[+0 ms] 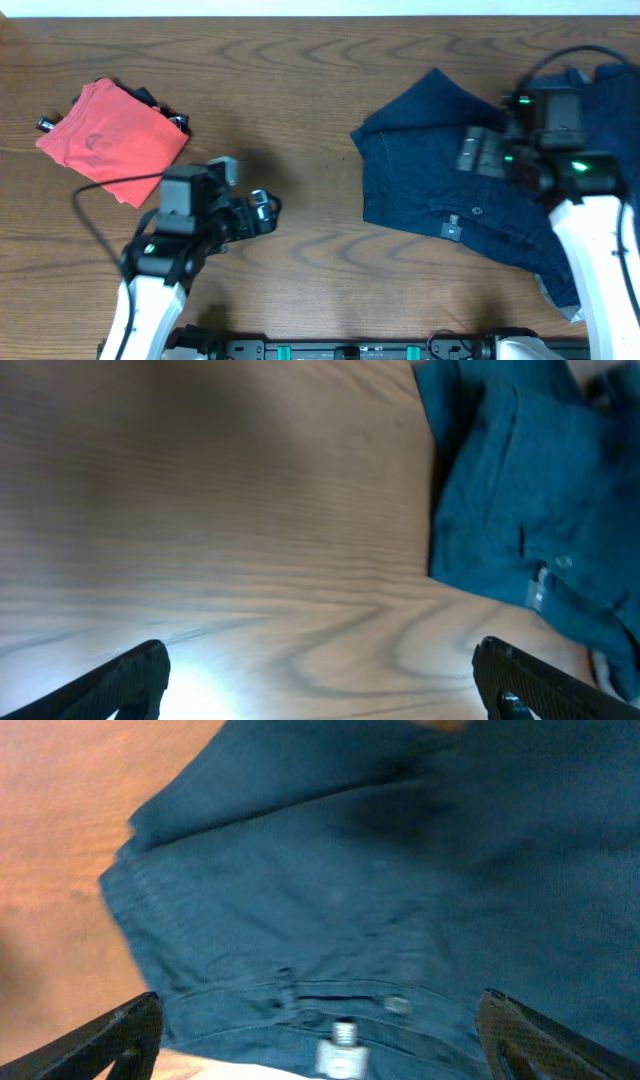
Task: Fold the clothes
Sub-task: 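Drag the navy shorts leftward toward the table center with the right gripper, then grasp the left edge of the navy shorts with the left gripper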
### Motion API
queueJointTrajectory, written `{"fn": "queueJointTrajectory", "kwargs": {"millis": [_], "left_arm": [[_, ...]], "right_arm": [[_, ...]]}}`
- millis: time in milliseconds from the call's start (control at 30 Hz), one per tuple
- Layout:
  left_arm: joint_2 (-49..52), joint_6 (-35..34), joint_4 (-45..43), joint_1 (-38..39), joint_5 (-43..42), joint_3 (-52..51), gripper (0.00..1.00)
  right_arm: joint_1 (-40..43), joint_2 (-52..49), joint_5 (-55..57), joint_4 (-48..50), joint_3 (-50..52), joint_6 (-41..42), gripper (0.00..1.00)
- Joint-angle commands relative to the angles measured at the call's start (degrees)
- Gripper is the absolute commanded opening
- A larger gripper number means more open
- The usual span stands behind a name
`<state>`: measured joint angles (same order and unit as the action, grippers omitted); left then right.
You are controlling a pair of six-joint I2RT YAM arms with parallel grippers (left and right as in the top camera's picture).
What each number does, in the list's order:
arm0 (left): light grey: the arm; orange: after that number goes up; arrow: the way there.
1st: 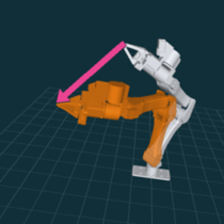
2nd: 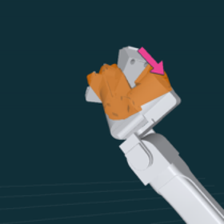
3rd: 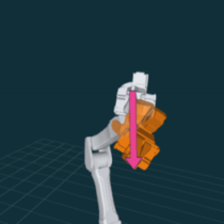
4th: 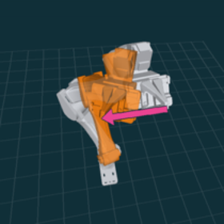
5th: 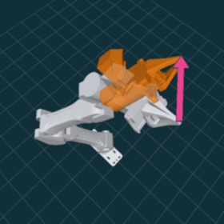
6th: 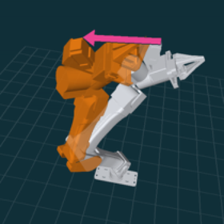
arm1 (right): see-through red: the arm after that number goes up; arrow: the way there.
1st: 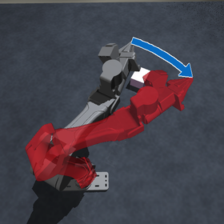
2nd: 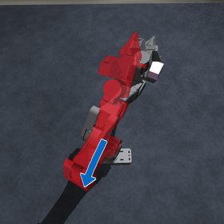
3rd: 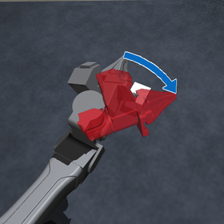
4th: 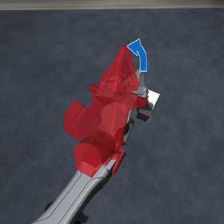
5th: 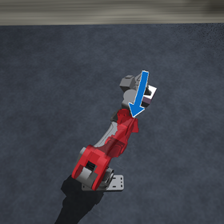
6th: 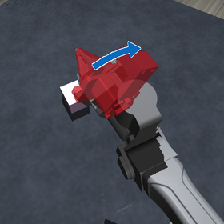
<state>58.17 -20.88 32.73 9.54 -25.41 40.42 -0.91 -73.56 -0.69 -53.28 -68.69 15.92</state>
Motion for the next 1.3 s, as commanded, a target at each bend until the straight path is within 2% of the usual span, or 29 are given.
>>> {"fn": "queueJointTrajectory", "kwargs": {"millis": [0, 167, 367, 600, 767, 833, 867, 1033, 1067, 1167, 1267], "left_arm": [[5.9, -2.8, -3.2, 4.0, -2.5, 1.0, 0.98], [16.9, -6.8, -12.8, 12.3, -2.5, 1.0, 0.98], [29.5, -13.2, -26.7, 21.5, -2.5, 1.0, 0.98], [40.5, -18.7, -44.8, 28.5, -2.5, 1.0, 0.98], [45.0, -18.9, -55.8, 30.9, -2.2, 1.0, 0.98], [45.7, -18.9, -58.0, 31.2, -1.7, 1.0, 0.87], [45.7, -18.9, -58.7, 31.2, -1.3, 1.0, 0.77], [45.7, -18.9, -58.8, 31.2, -2.1, 1.0, 0.09], [45.7, -18.9, -58.6, 31.2, -3.6, 1.0, 0.06], [45.4, -18.9, -56.7, 31.0, -13.3, 1.0, 0.06], [43.8, -18.9, -48.8, 29.6, -25.4, 1.0, 0.06]], "right_arm": [[4.3, 0.8, 2.0, -2.2, -0.8, 1.2, 0.99], [8.5, 0.8, 1.8, -5.5, -0.7, 1.2, 0.99], [9.5, 0.8, 3.1, -8.0, -0.7, 0.3, 0.99], [9.5, 0.8, 5.4, -9.4, -0.7, -0.2, 0.99], [9.5, 0.8, 5.4, -9.8, -0.7, -0.8, 0.99], [9.5, 0.8, 5.4, -10.0, -0.7, -1.2, 0.99], [9.5, 0.8, 5.4, -10.1, -0.7, -1.4, 0.99], [9.5, 0.8, 7.4, -10.6, -0.7, -1.4, 0.99], [9.5, 0.8, 7.8, -10.6, -0.7, -1.4, 0.99], [9.5, 0.8, 8.2, -10.6, -0.7, -1.4, 0.99], [9.5, 0.8, 8.2, -10.7, -0.7, -1.5, 0.97]]}}
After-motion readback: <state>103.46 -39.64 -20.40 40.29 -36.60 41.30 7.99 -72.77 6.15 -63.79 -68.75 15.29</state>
